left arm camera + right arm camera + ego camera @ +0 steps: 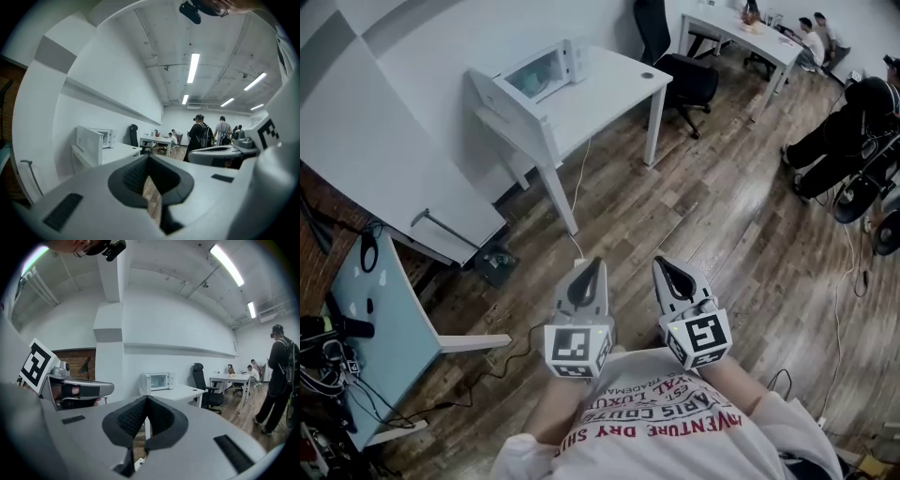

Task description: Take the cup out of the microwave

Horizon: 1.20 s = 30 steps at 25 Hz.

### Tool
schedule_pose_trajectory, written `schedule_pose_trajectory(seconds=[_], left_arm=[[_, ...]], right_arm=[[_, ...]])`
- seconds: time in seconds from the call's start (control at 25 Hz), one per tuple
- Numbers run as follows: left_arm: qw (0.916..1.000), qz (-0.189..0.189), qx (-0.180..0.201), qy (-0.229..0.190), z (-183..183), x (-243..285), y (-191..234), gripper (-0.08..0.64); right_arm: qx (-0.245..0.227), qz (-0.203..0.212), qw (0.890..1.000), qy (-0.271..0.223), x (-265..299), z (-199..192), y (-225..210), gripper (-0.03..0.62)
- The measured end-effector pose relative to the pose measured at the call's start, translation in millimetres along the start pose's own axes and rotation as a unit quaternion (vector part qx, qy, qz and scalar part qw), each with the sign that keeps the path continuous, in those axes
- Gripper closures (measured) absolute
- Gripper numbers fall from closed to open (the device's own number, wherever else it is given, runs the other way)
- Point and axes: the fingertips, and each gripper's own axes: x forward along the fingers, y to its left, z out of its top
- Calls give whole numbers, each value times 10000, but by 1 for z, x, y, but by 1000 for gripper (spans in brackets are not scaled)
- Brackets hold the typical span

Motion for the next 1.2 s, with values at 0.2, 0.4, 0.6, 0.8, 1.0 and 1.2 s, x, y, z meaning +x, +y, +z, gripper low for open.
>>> schedule_pose_trajectory(seconds=[0.2, 0.4, 0.6, 0.8, 1.0, 1.2], left_arm=[[9998, 162, -52, 35, -1, 20, -3, 552], [9990, 417, -103, 133, 0, 54, -7, 552], [9973, 710, -126, 165, 7, 91, -25, 552], [9945, 1031, -125, 142, 14, 125, -37, 552], [9881, 1495, -341, 105, 16, 150, -45, 552], [9851, 1622, -523, 220, 9, 176, -69, 552]], right_arm=[[47, 60, 10000, -28, 10, -1, -22, 588], [108, 312, 9993, 161, 31, -4, -55, 588], [44, 726, 9972, 169, 51, 10, -97, 588], [27, 1040, 9945, 110, 70, 22, -139, 588], [-30, 1342, 9907, 210, 79, 21, -178, 588], [-13, 1579, 9869, 327, 82, 16, -212, 588]])
